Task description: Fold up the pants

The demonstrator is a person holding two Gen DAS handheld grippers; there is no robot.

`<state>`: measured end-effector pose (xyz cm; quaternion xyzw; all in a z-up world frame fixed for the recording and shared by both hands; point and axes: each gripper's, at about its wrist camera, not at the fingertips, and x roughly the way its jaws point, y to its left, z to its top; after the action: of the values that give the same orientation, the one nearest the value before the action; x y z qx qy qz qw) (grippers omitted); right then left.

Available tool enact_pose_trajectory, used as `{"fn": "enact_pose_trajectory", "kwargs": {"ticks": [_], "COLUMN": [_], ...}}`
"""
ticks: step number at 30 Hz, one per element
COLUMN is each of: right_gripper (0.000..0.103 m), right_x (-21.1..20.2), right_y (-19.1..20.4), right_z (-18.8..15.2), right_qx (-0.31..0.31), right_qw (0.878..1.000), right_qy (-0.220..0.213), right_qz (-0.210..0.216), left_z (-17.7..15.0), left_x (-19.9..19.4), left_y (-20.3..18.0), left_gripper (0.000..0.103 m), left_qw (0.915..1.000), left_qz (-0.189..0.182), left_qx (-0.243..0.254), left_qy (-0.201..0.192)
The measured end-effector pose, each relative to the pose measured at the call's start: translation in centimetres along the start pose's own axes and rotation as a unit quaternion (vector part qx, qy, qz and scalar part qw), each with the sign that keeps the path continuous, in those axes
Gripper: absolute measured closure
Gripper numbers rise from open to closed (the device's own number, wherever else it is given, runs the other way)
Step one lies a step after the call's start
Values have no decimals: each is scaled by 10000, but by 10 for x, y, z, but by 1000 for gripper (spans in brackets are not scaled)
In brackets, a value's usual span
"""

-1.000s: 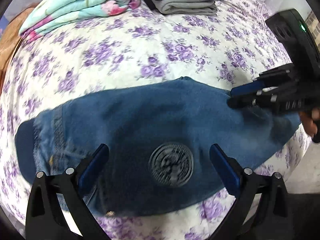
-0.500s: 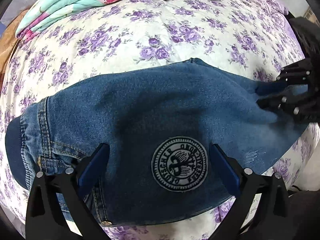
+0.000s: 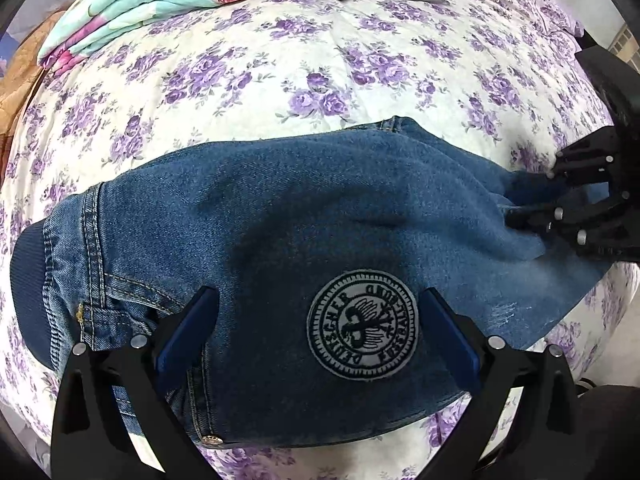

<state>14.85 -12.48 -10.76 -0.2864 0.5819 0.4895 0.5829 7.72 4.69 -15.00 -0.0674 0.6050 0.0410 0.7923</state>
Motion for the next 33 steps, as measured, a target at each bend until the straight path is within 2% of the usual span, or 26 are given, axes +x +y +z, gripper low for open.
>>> {"fn": "enact_pose_trajectory", "kwargs": {"ticks": [1,5,7,9,11,13,14,15,17,19,21,22,23,25,26,27,28,29,30,31,32,33], "right_gripper": [97,98,98,96,92,79,55,49,51,52,55,55,57,74,97,103,103,103,103,103,103,97], "right_x": [-6,-59,-52,-15,7,-1,-11,-21,-47,-70,-79,-71,-60,-46,-46,-51,-57,-71,-81,-92,-100,-106], "right_y": [-2,-32,-33,-26,-24,-32,-37,-41,-52,-63,-70,-72,-76,-83,-89,-101,-113,-132,-145,-157,-160,-158], "right_z": [1,0,2,11,13,8,5,0,-19,-41,-66,-75,-85,-99,-118,-140,-158,-189,-210,-237,-252,-261], "right_qx": [41,658,699,511,586,925,1094,1141,1468,2010,2485,2674,2792,2720,2671,2937,3233,3724,4048,4509,4775,4961], "right_qw": [10000,9933,9933,9940,9911,9903,9883,9867,9817,9691,9529,9481,9482,9540,9542,9462,9361,9152,8987,8720,8560,8427], "right_qy": [-58,-944,-918,-717,-762,-687,-637,-681,-1016,-1390,-1733,-1706,-1513,-1223,-1295,-1288,-1342,-1480,-1518,-1497,-1614,-1784], "right_qz": [33,82,-21,-656,-917,-774,-852,-932,-657,-351,124,211,46,-297,-385,-441,-345,-433,-731,-1180,-1149,-1091], "left_z": [0,-3,-3,-3,-1,1,3,5,8,15,24,28,32,33,30,27,25,23,21,20,19,19], "left_x": [-1,-3,-2,0,3,2,-1,-6,-20,-36,-38,-35,-22,-1,6,5,4,0,-2,-5,-7,-10], "left_y": [1,4,3,1,-2,-3,-1,2,6,7,8,8,10,18,21,21,22,23,26,29,31,33], "left_gripper": [5,5,5,5,5,5,5,5,5,5,5,5,5,5,5,5,5,5,4,4,5,5], "left_qw": [10000,10000,10000,10000,9999,9997,9997,9996,9999,9997,9995,9996,9998,9992,9994,9994,9992,9990,9989,9991,9993,9995], "left_qz": [-13,-67,-62,25,115,123,74,23,-40,-147,-118,-68,113,368,319,295,269,241,230,172,122,104], "left_qx": [-12,-33,-44,-2,100,162,117,29,-81,-103,-122,-125,-130,-87,86,205,290,362,398,387,349,293], "left_qy": [2,-27,-61,-50,5,118,205,264,147,-167,-276,-261,-137,124,80,-14,-41,-45,-37,-25,-16,-5]}}
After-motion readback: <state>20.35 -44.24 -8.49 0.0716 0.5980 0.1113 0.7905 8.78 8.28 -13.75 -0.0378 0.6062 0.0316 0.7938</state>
